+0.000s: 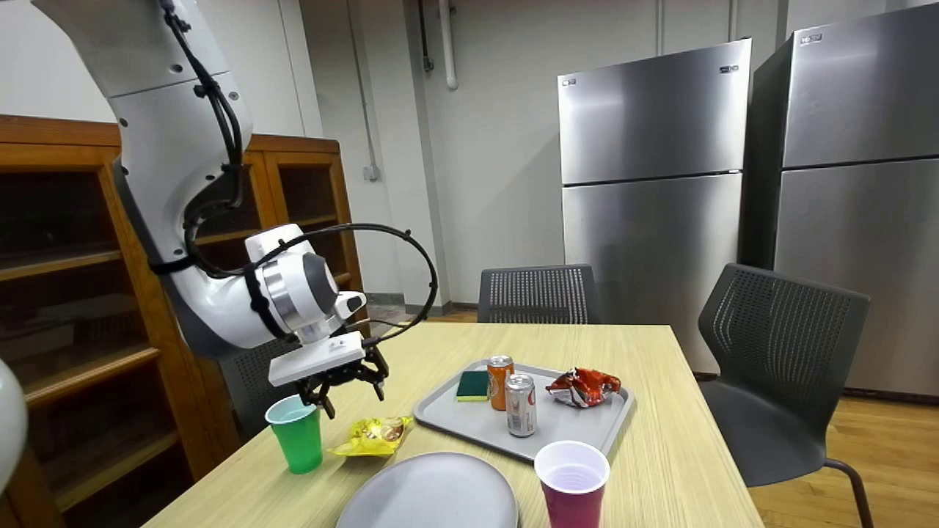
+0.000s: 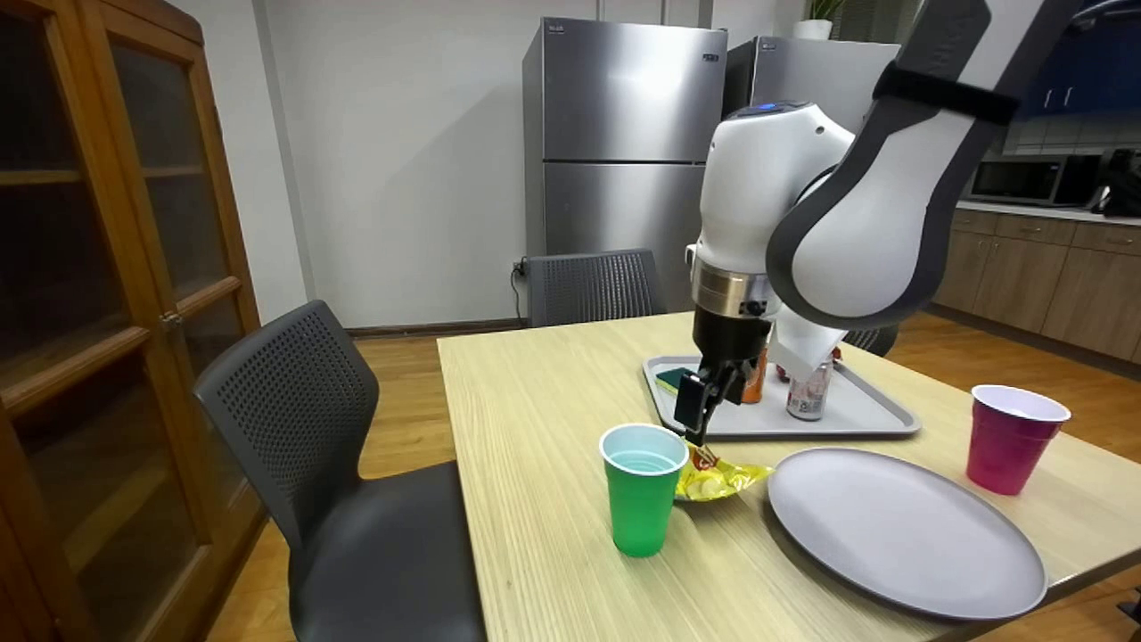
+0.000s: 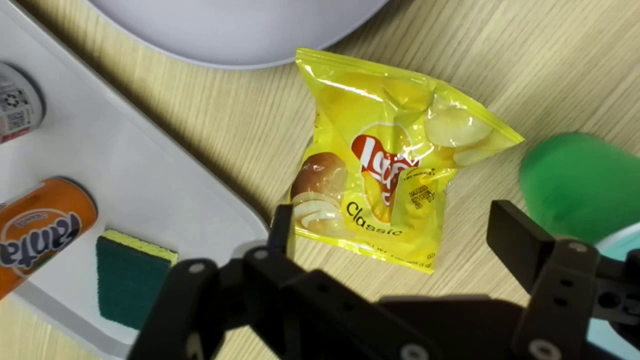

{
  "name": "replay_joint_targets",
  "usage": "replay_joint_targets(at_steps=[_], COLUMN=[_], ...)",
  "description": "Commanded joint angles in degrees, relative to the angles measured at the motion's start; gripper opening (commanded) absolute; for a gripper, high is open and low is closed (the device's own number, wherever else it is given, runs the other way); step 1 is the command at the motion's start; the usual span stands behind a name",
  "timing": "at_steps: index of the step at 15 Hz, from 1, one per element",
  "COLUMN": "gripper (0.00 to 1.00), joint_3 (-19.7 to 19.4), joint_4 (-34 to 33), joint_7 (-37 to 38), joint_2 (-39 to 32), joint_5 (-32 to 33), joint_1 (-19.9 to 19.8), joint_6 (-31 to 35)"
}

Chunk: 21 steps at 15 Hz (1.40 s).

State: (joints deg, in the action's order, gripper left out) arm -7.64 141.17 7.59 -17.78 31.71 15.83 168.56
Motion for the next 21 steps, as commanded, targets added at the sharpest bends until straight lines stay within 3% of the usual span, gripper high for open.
replay_joint_targets(at_steps=[1,7,15,21], gripper=[1.00,1.00,1.00,1.00], joint_3=[3.33,5.12,3.81,4.48], joint_4=[4.23,6.14,4.93,4.90], joint_7=[-5.17,-9.41,-5.43,-6.84], joint_2=[7.56,14.54,19.01,17.89], joint_5=[-5.51,-11.77,-12.39,-12.50], joint_1=[-4.03,-8.44,-14.12,-14.89], joint_6=[-3.88,-7.82,-11.10,-9.28])
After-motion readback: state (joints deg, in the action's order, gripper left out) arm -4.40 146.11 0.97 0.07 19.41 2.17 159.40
